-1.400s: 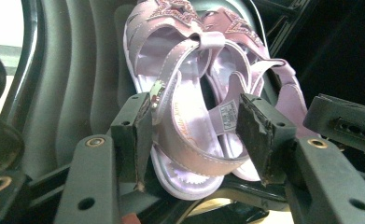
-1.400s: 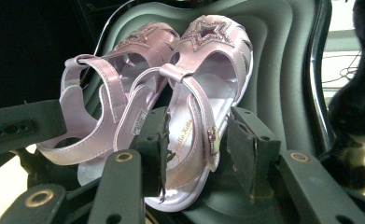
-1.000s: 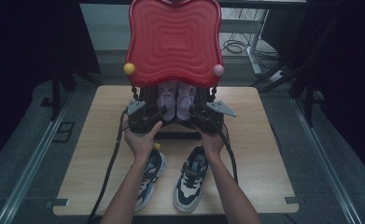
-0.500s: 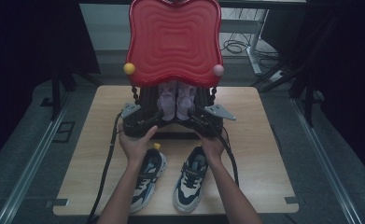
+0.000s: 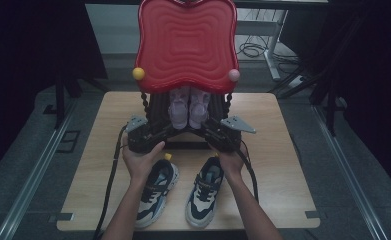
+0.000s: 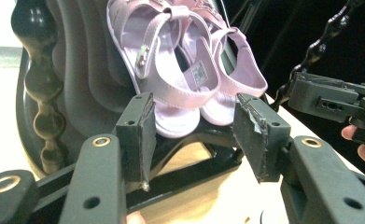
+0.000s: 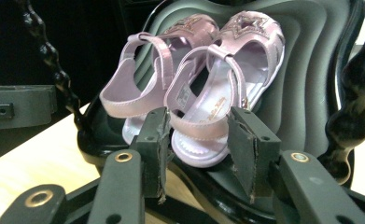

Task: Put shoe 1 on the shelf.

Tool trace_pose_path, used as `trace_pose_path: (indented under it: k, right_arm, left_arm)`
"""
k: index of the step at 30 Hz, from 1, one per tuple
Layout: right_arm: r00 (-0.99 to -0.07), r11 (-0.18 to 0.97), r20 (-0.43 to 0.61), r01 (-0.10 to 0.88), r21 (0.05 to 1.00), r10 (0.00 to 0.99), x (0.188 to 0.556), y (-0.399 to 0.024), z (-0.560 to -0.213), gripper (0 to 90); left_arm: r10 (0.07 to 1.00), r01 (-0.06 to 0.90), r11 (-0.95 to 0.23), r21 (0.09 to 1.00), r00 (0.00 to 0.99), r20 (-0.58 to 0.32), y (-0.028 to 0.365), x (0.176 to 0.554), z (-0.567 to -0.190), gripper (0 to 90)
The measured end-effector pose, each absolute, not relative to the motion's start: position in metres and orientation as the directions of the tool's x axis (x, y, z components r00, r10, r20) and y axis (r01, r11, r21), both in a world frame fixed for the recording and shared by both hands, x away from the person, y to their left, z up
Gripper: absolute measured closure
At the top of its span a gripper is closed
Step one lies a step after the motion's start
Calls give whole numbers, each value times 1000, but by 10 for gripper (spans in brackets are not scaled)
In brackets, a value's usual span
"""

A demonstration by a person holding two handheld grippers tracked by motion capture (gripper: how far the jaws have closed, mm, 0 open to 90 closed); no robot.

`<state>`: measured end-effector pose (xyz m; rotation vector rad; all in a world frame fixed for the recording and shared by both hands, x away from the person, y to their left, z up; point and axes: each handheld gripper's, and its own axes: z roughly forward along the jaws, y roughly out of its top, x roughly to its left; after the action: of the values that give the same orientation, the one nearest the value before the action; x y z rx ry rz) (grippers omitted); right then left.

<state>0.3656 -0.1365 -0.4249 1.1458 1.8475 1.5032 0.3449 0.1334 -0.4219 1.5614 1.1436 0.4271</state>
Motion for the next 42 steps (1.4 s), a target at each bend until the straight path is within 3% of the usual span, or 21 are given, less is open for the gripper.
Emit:
trace_pose_path:
  k: [16,42]
  right_arm:
    - [-586,80,121,305,949,801,349,-151,-430,579]
    - [-599,70,147,323,944,787,318,-192,-444,577]
  left_arm:
    - [825,455,40,889,488,-286,154,324,-428,491]
    - [830,498,-19,867,491,-264,177,298,-447,490]
